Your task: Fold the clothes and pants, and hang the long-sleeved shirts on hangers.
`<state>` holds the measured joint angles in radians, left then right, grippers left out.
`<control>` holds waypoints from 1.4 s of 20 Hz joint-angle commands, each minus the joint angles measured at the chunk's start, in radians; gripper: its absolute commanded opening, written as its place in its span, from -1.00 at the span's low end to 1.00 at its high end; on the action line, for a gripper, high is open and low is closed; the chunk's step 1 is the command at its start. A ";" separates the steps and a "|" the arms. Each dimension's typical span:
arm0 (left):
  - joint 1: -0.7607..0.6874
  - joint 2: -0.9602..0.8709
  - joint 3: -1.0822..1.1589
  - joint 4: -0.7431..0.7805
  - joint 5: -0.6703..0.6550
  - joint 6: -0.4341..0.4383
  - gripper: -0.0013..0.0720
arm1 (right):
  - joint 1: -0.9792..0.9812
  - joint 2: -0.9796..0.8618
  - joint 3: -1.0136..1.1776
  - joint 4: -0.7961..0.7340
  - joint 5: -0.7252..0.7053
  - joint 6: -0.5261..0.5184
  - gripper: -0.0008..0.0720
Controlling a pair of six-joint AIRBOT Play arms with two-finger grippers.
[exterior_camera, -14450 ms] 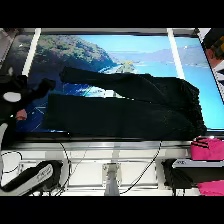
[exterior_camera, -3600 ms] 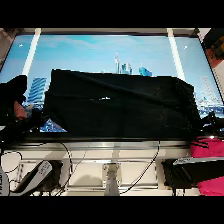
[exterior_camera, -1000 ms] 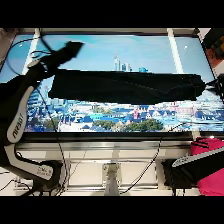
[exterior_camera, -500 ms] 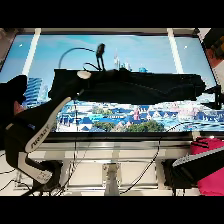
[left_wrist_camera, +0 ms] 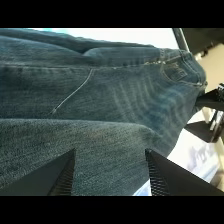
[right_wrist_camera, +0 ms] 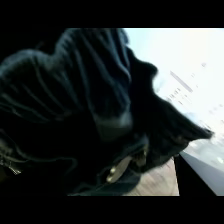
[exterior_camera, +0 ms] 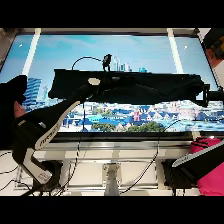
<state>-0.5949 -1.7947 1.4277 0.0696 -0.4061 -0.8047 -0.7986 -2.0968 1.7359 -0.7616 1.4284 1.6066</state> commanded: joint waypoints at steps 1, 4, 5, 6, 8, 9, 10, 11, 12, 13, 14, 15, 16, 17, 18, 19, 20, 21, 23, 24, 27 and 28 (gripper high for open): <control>-0.009 -0.043 0.001 -0.137 0.032 -0.004 0.37 | 0.048 -0.010 0.000 -0.024 -0.141 -0.004 0.85; -0.028 -0.095 0.001 -0.214 0.033 -0.004 -0.49 | 0.051 -0.010 0.000 -0.030 -0.136 -0.010 -0.84; -0.033 -0.113 0.001 -0.241 0.032 -0.004 -0.80 | 0.050 -0.008 0.000 -0.031 -0.121 -0.012 -0.86; -0.036 -0.128 0.001 -0.267 0.033 -0.005 -0.93 | 0.050 -0.005 0.000 -0.031 -0.103 -0.022 -0.86; -0.046 -0.153 0.001 -0.306 0.033 -0.034 -0.94 | 0.050 0.008 0.001 -0.018 -0.076 -0.031 -0.87; -0.052 -0.161 0.001 -0.305 0.034 -0.038 -0.94 | 0.051 0.021 0.006 -0.008 -0.063 -0.035 -0.87; -0.056 -0.169 0.001 -0.305 0.036 -0.050 -0.94 | 0.052 0.033 0.018 0.019 -0.046 -0.058 -0.87; -0.060 -0.176 0.001 -0.304 0.037 -0.090 -0.94 | 0.052 0.048 0.038 0.056 -0.016 -0.072 -0.87; -0.061 -0.183 0.001 -0.302 0.036 -0.122 -0.94 | 0.054 0.063 0.065 0.087 0.021 -0.081 -0.87; -0.063 -0.189 0.001 -0.298 0.036 -0.135 -0.94 | 0.060 0.081 0.100 0.105 0.058 -0.082 -0.87; -0.064 -0.195 0.001 -0.284 0.036 -0.156 -0.94 | 0.071 0.102 0.137 0.111 0.090 -0.082 -0.87; -0.064 -0.199 0.001 -0.259 0.035 -0.208 -0.94 | 0.084 0.121 0.173 0.111 0.115 -0.082 -0.87; -0.065 -0.201 0.001 -0.223 0.035 -0.250 -0.94 | 0.101 0.140 0.207 0.115 0.127 -0.081 -0.87; -0.065 -0.201 0.001 -0.181 0.035 -0.294 -0.94 | 0.126 0.160 0.238 0.127 0.127 -0.080 -0.87; -0.065 -0.201 0.001 -0.148 0.035 -0.328 -0.94 | 0.154 0.174 0.269 0.141 0.126 -0.080 -0.87; -0.065 -0.201 0.001 -0.133 0.035 -0.337 -0.94 | 0.188 0.183 0.294 0.147 0.127 -0.077 -0.87; -0.064 -0.201 0.001 -0.130 0.035 -0.338 -0.94 | 0.223 0.193 0.300 0.152 0.125 -0.077 -0.87; -0.062 -0.195 0.001 -0.129 0.035 -0.336 -0.94 | 0.261 0.199 0.300 0.154 0.124 -0.077 -0.87; -0.050 -0.158 0.001 -0.117 0.029 -0.295 -0.94 | 0.353 0.198 0.300 0.153 0.125 -0.074 -0.87; -0.037 -0.124 0.001 -0.089 0.029 -0.263 -0.94 | 0.401 0.198 0.297 0.153 0.124 -0.073 -0.87; 0.037 0.027 0.001 0.071 0.029 -0.261 -0.94 | 0.570 0.197 0.297 0.124 0.120 -0.073 -0.87; 0.072 0.085 0.001 0.129 0.029 -0.262 -0.94 | 0.628 0.197 0.297 0.101 0.120 -0.073 -0.87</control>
<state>-0.5869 -1.8309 1.4281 0.0483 -0.3790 -1.0771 -0.3153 -1.9022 2.0285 -0.6258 1.5505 1.5303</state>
